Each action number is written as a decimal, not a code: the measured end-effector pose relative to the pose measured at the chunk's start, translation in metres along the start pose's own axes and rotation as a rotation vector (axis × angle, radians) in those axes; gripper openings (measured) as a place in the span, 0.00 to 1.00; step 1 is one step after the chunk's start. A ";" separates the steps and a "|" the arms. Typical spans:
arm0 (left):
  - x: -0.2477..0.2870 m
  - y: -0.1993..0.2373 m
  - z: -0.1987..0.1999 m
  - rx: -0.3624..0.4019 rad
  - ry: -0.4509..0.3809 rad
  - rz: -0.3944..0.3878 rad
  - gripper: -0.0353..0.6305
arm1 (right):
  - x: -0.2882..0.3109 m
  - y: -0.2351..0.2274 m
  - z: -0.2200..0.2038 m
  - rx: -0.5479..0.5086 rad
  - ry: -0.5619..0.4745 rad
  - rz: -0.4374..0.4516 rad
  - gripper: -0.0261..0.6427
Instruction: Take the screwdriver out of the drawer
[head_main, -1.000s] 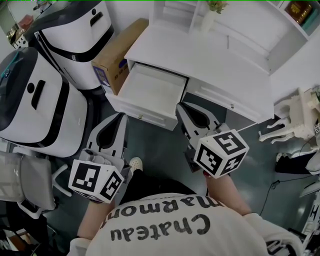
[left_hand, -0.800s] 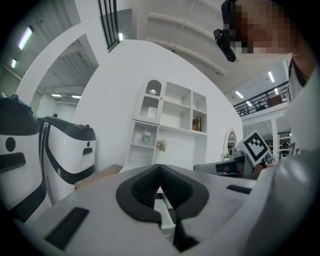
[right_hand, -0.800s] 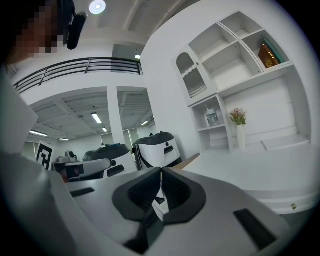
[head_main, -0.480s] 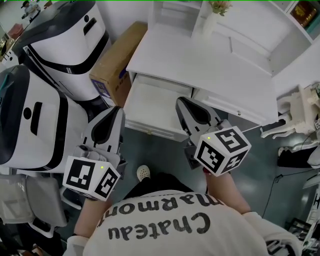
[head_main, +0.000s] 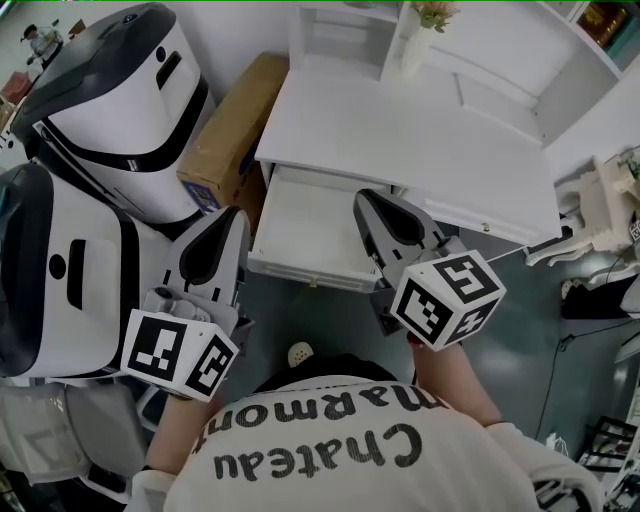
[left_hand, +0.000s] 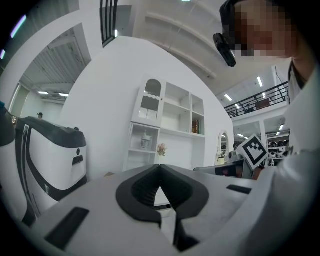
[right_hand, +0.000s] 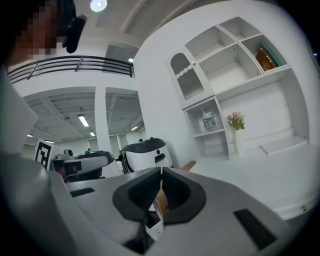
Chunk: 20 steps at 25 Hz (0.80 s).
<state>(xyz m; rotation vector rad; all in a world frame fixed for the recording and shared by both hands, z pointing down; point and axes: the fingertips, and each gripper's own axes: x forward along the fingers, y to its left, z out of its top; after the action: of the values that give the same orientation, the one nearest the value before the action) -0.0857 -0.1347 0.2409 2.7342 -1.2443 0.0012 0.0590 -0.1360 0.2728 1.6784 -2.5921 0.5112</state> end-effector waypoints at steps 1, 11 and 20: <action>0.002 0.003 0.000 0.000 0.000 -0.004 0.09 | 0.004 -0.001 0.000 0.002 0.001 -0.005 0.08; 0.019 0.027 -0.020 -0.023 0.040 -0.047 0.09 | 0.026 -0.021 -0.021 0.037 0.025 -0.075 0.08; 0.045 0.039 -0.064 -0.071 0.110 -0.065 0.09 | 0.039 -0.056 -0.052 0.068 0.099 -0.138 0.08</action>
<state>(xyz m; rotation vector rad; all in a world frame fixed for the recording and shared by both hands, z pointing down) -0.0819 -0.1858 0.3113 2.6733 -1.1048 0.0978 0.0837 -0.1773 0.3439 1.7875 -2.3955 0.6651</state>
